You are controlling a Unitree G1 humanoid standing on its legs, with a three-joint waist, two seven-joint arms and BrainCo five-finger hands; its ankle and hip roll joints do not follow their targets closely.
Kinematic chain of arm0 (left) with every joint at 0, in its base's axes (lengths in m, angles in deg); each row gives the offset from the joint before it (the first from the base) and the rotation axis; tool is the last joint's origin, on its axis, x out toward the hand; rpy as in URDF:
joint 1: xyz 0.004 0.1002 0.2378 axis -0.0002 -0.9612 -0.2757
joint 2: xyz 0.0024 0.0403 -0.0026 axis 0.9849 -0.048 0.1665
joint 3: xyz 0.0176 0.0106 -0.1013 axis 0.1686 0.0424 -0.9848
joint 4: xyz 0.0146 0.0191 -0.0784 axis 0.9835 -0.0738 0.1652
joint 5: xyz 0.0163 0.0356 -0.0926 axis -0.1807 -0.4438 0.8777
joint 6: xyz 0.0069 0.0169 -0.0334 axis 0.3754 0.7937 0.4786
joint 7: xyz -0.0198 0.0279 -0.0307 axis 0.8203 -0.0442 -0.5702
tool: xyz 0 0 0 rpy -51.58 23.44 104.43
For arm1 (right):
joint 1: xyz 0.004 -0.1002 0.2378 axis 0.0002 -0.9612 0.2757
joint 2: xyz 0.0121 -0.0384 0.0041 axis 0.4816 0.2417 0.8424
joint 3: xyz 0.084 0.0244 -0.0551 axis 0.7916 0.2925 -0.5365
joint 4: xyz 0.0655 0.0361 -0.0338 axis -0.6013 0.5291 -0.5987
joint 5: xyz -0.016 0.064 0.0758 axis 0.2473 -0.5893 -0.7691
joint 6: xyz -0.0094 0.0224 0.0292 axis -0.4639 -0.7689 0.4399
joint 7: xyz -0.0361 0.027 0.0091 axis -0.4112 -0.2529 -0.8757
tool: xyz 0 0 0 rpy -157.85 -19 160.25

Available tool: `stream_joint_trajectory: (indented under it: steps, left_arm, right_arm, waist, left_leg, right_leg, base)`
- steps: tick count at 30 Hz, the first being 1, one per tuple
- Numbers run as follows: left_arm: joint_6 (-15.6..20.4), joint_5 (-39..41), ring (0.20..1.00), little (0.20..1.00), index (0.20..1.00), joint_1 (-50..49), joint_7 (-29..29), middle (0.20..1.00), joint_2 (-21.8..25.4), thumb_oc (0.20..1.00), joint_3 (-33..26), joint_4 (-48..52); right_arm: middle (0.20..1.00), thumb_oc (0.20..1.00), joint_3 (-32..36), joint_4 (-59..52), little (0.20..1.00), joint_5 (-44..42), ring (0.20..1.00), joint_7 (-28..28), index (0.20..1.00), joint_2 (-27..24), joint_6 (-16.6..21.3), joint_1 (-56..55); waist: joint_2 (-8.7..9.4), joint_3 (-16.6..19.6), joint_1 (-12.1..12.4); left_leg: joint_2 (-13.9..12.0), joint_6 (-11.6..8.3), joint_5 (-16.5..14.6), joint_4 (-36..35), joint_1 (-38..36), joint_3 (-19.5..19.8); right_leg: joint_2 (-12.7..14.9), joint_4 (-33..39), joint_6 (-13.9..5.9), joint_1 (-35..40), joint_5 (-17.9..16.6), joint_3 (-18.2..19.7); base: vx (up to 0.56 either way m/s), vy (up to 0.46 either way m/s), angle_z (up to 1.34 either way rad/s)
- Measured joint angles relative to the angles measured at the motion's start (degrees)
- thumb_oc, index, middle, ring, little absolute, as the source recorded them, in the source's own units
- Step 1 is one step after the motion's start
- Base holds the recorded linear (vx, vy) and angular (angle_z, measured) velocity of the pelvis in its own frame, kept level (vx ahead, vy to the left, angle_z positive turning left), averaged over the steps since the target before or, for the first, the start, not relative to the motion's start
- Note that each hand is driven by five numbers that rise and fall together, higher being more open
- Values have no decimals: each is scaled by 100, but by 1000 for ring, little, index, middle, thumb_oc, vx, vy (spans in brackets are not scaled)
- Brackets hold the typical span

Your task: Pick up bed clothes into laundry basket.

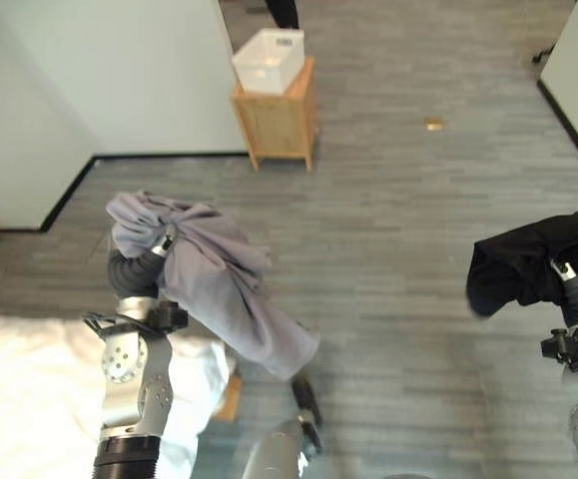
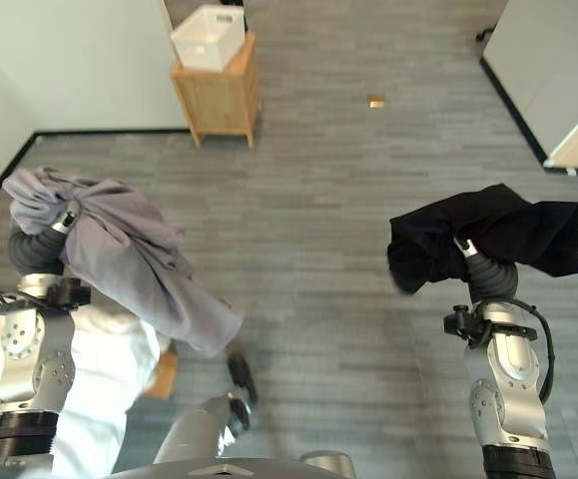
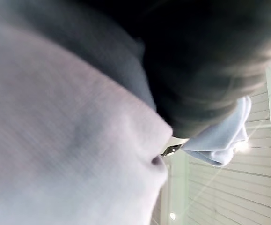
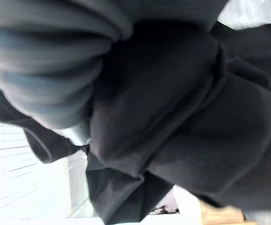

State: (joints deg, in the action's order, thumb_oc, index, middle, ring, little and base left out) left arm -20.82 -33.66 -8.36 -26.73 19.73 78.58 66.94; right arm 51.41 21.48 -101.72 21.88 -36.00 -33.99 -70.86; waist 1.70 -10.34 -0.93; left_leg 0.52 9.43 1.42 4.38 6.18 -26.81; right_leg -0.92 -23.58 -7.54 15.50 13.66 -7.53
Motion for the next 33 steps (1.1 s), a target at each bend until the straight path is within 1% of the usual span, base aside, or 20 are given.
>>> stream_joint_trajectory:
  steps: [1, 3, 4, 5, 7, 10, 12, 14, 16, 17, 18, 19, 20, 21, 24, 27, 28, 30, 32, 33]
  left_arm:
    - [-5, -47, 200, 200, 200, 29, -19, 200, 168, 200, 12, 48]
    - [-13, -75, 200, 200, 200, 141, -72, 200, 258, 200, 48, 116]
    - [-24, -82, 200, 200, 200, 222, -83, 200, 209, 200, 84, 98]
    - [-59, -99, 200, 200, 200, 351, -61, 200, 191, 200, 134, 106]
    - [-83, -95, 200, 200, 200, 626, -43, 200, 230, 200, 93, 93]
    - [-29, -81, 200, 200, 200, 681, -12, 200, 221, 200, 46, 198]
    - [42, -71, 200, 200, 200, 820, -44, 200, 181, 200, -5, 116]
    - [46, -97, 200, 200, 200, 790, -41, 200, 137, 200, 86, -18]
    - [21, -97, 200, 200, 200, 742, -54, 200, -163, 200, 178, -169]
    - [10, -96, 200, 200, 200, 693, -54, 200, -218, 200, 167, -176]
    - [-20, -98, 200, 200, 200, 652, -48, 200, -275, 200, 181, -189]
    - [2, -82, 200, 200, 200, 474, -44, 200, -456, 200, 142, -210]
    - [-39, -76, 200, 200, 200, 464, -21, 200, -449, 200, 152, -207]
    - [-85, -65, 200, 200, 200, 487, -19, 200, -381, 200, 169, -51]
    - [-55, 17, 200, 200, 200, 447, 79, 200, -431, 200, 305, -8]
    - [-42, 62, 200, 200, 200, 358, 148, 200, -312, 200, 261, -63]
    - [-40, 144, 200, 200, 200, 362, 157, 200, -268, 200, 264, -62]
    - [-54, 206, 200, 200, 200, -119, 151, 200, -16, 200, 221, -202]
    - [-74, 225, 200, 200, 200, -444, 91, 200, -121, 200, 182, -113]
    - [-75, 223, 200, 200, 200, -508, 75, 200, -199, 200, 89, -46]
  right_arm:
    - [200, 200, -145, -91, 200, 59, 200, 99, 200, -10, -56, -94]
    - [200, 200, -135, -244, 200, 104, 200, 158, 200, 66, -54, -40]
    - [200, 200, -97, -257, 200, 105, 200, 172, 200, 114, -59, 50]
    - [200, 200, -100, -320, 200, 105, 200, 165, 200, 86, -91, 72]
    - [200, 200, -103, -332, 200, 104, 200, 173, 200, 41, -141, 53]
    - [200, 200, 71, -366, 200, 103, 200, 175, 200, -101, -148, -29]
    - [200, 200, 234, -375, 200, 103, 200, 161, 200, -98, -150, 78]
    - [200, 200, 386, -361, 200, 106, 200, 148, 200, -120, -144, 9]
    - [200, 200, 595, -95, 200, 103, 200, 87, 200, -161, -149, 181]
    - [200, 200, 603, 26, 200, 102, 200, 75, 200, -94, -169, 360]
    - [200, 200, 610, 77, 200, 102, 200, 50, 200, -73, -209, 444]
    - [200, 200, 647, 141, 200, 99, 200, 60, 200, -213, -122, 553]
    - [200, 200, 740, 186, 200, 76, 200, 42, 200, -256, -77, 599]
    - [200, 200, 868, 158, 200, 39, 200, 23, 200, -269, -74, 604]
    - [200, 200, 1192, 102, 200, -180, 200, -102, 200, -250, 98, 481]
    - [200, 200, 992, 85, 200, -181, 200, -191, 200, -432, 101, 435]
    - [200, 200, 945, 84, 200, -179, 200, -188, 200, -466, 101, 470]
    - [200, 200, 415, 108, 200, -168, 200, -184, 200, -655, 85, 504]
    - [200, 200, 82, 270, 200, -149, 200, -176, 200, -786, 66, 697]
    - [200, 200, -78, 344, 200, -148, 200, -171, 200, -772, 47, 855]
  waist:
    - [88, 103, -100]
    - [137, -10, -257]
    - [58, -130, -354]
    - [-254, -300, -529]
    - [-325, -461, -656]
    - [-459, -418, -881]
    - [-414, -417, -825]
    - [-366, -332, -908]
    - [-491, -340, -947]
    - [-447, -371, -993]
    - [-331, -434, -1019]
    - [-382, -433, -946]
    - [-270, -487, -955]
    - [-188, -557, -896]
    - [131, -662, -670]
    - [191, -578, -515]
    - [102, -540, -486]
    - [65, -371, -303]
    - [221, -270, -90]
    - [176, -230, -73]
  left_leg:
    - [184, 173, 88, -453, -366, 268]
    - [515, 93, -221, -600, -789, 452]
    - [506, 76, -213, -614, -953, 659]
    - [404, 24, -344, -744, -1224, 970]
    - [386, -70, -294, -772, -1529, 1112]
    - [222, -449, -1112, -714, -2074, 1236]
    - [197, -701, -1254, -790, -2439, 1319]
    - [4, -995, -1423, -895, -2857, 1411]
    - [-376, -1458, -1355, -689, -3135, 1297]
    - [-565, -1727, -1217, -214, -3035, 1340]
    - [-737, -1943, -1092, 531, -2867, 1445]
    - [-1061, -2242, -601, 1758, -2531, 1626]
    - [-1301, -2275, 97, 3068, -1900, 1780]
    - [-1450, -2076, 1693, 4027, -1245, 1853]
    - [-1307, -1936, 911, 5141, 478, 1685]
    - [-1227, -1634, 647, 2558, 979, 579]
    - [-1223, -1638, 673, 1959, 1025, 463]
    - [-532, -1492, 538, -1028, 1011, 297]
    - [198, -1105, 192, -802, 891, 245]
    - [211, -778, -19, -377, 798, -41]
  right_leg:
    - [479, -2207, 65, -1072, -708, -151]
    - [1011, -3739, -10, -2149, -416, 79]
    - [997, -3845, 102, -2465, -175, 165]
    - [777, -3438, 173, -3073, 109, 249]
    - [797, -2449, 217, -3689, 78, 380]
    - [914, 643, 9, -3810, -755, 350]
    - [1044, 2531, -72, -3611, -1116, 611]
    - [1141, 2302, -191, -3468, -943, 293]
    - [1009, 1558, -295, -3485, -1732, -78]
    - [929, 1292, -214, -3434, -1774, -118]
    - [868, 1104, -3, -3277, -1784, -74]
    - [618, 830, 539, -2973, -1561, -114]
    - [589, 666, 753, -2853, -1289, -202]
    - [537, 528, 1072, -2720, -1128, -159]
    - [575, 1302, 1009, -1840, -1018, -169]
    - [301, 1827, 736, -1112, -756, -185]
    - [178, 1852, 949, -1007, -854, -240]
    - [-307, 2307, 415, -163, -348, -96]
    - [-316, 2390, 345, 383, -282, 96]
    - [-428, 2283, 348, 496, -279, 199]
  base:
    - [755, 258, 6]
    - [756, 107, 28]
    - [601, -60, 61]
    - [557, -92, 86]
    - [407, -88, 81]
    - [813, -216, 92]
    - [629, -247, 74]
    - [493, -226, 80]
    - [724, -404, 59]
    - [748, -516, 40]
    - [712, -661, 18]
    - [696, -653, 10]
    - [585, -614, -8]
    - [523, -461, -19]
    - [569, -340, -13]
    - [537, -95, -16]
    - [629, -18, -43]
    - [884, -116, -40]
    - [965, -107, -36]
    - [752, 5, -47]
